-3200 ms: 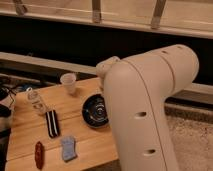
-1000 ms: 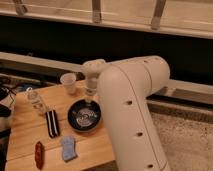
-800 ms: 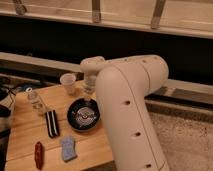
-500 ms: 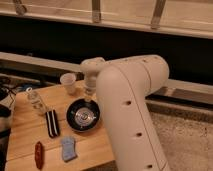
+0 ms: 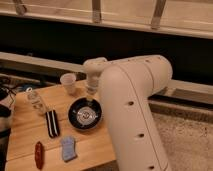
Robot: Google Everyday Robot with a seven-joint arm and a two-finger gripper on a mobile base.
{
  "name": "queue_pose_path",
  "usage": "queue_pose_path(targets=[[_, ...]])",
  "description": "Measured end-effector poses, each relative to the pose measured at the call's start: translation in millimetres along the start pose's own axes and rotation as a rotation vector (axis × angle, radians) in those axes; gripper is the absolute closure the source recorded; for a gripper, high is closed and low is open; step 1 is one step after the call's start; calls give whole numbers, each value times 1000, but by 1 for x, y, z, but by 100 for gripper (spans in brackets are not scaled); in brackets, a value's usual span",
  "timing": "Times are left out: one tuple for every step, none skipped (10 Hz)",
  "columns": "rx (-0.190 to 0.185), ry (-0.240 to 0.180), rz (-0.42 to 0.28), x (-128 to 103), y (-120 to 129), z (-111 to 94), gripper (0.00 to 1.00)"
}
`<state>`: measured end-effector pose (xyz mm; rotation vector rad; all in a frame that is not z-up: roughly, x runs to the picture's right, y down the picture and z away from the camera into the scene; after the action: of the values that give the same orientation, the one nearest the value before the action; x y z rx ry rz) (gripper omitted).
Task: Drag the ceramic bowl in a circle
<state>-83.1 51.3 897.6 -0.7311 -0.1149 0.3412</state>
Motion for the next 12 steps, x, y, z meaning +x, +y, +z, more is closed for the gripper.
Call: queue_pose_path(targets=[[11, -9, 12, 5, -9, -7, 82], [20, -11, 17, 8, -13, -12, 82], [35, -16, 30, 10, -18, -18, 82], [52, -20, 51, 14, -22, -24, 82], [82, -26, 81, 24, -27, -37, 82], [118, -24, 115, 39, -30, -53, 82], [139, -21, 138, 44, -31, -62, 82], [161, -18, 161, 49, -31, -72, 82], [184, -17, 193, 57, -31, -82, 80], [183, -14, 199, 63, -31, -85, 76], [165, -10, 174, 60, -29, -80, 75], [161, -7, 152, 52, -28, -75, 75]])
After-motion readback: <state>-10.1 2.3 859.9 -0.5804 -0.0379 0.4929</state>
